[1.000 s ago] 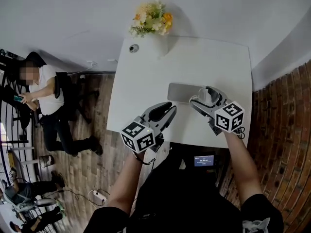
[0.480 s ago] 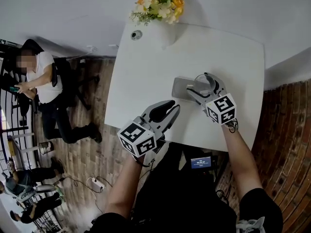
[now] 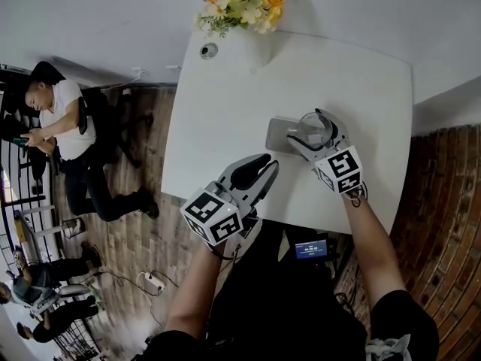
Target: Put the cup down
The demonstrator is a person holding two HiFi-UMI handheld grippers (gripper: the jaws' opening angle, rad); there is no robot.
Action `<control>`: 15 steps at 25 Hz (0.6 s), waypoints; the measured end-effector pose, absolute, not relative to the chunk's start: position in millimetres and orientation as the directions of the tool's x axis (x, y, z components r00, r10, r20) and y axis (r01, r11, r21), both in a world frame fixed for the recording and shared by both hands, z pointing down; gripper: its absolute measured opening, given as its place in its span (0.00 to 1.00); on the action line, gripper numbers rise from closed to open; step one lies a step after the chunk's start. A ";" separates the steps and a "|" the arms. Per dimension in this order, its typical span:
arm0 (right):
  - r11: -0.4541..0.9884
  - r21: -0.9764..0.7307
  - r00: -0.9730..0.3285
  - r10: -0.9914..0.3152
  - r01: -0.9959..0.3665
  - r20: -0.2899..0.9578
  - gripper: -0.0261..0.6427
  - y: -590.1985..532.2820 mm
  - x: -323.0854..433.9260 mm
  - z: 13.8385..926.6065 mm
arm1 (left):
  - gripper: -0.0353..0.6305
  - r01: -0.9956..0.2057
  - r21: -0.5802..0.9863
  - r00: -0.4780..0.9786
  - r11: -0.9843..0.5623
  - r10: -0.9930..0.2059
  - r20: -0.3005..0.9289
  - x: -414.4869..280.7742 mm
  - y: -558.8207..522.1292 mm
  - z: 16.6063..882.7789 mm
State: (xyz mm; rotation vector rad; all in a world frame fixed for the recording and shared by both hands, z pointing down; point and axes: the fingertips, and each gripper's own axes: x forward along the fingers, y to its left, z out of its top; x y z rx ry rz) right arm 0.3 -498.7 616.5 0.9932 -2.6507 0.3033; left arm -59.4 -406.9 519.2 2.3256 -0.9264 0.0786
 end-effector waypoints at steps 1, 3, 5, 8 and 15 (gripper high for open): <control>0.740 -0.087 -0.718 -0.606 -0.667 0.343 0.68 -496.9 1.4 617.5 | 0.18 -0.637 0.531 0.752 -0.558 -0.600 0.272 -59.0 -407.9 519.4; 0.739 -0.075 -0.714 -0.611 -0.669 0.341 0.68 -493.8 4.1 618.9 | 0.18 -0.636 0.531 0.754 -0.560 -0.599 0.270 -58.1 -409.2 519.4; 0.739 -0.058 -0.708 -0.617 -0.672 0.344 0.68 -490.9 6.3 620.1 | 0.18 -0.634 0.531 0.756 -0.562 -0.596 0.271 -57.1 -409.0 519.6; 0.739 -0.012 -0.694 -0.626 -0.674 0.356 0.68 -486.7 8.0 623.4 | 0.18 -0.635 0.528 0.756 -0.564 -0.594 0.275 -57.3 -407.7 520.6; 0.711 -0.014 -0.662 -0.646 -0.703 0.379 0.68 -482.1 17.1 631.7 | 0.18 -0.639 0.520 0.753 -0.566 -0.599 0.274 -62.6 -404.4 515.6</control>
